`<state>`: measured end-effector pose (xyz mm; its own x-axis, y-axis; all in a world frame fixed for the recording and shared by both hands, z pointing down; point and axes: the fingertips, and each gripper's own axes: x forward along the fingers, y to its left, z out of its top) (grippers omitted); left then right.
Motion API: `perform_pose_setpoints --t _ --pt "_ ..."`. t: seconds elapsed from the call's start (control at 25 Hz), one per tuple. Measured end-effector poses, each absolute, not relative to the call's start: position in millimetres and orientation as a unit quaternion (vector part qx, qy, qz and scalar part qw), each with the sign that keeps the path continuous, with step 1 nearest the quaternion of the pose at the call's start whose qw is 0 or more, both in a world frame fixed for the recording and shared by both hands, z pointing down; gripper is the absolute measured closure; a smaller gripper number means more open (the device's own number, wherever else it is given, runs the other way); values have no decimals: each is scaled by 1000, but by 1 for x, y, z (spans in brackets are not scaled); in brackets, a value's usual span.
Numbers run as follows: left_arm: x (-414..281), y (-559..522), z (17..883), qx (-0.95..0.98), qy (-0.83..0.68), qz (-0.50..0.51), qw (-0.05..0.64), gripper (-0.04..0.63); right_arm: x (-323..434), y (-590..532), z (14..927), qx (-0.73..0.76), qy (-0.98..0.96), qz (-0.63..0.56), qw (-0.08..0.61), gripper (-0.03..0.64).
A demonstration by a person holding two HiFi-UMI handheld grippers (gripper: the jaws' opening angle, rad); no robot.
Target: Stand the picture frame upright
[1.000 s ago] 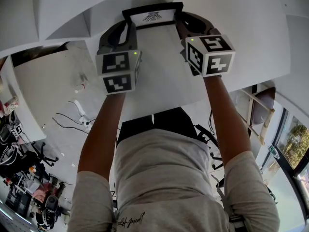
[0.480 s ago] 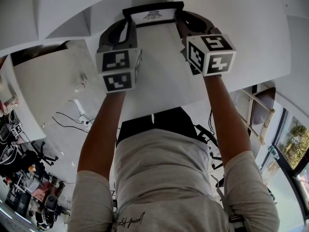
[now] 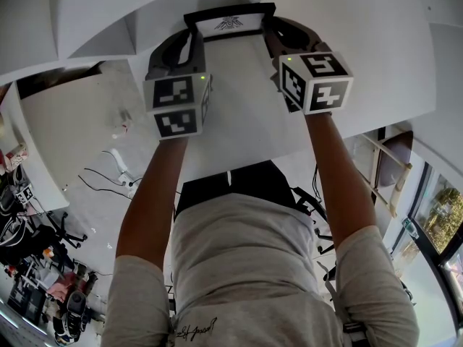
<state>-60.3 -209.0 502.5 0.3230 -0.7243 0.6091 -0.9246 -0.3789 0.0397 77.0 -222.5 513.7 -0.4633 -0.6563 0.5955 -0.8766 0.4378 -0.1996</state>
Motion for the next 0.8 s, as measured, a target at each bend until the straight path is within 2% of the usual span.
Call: perform_pose_setpoints --t 0.52,0.8 --pt "-61 -211 504 790 -520 259 194 532 76 -222 516 468 -819 252 217 545" --pt "-62 -212 502 791 -518 260 194 509 77 -220 516 465 -820 254 218 538"
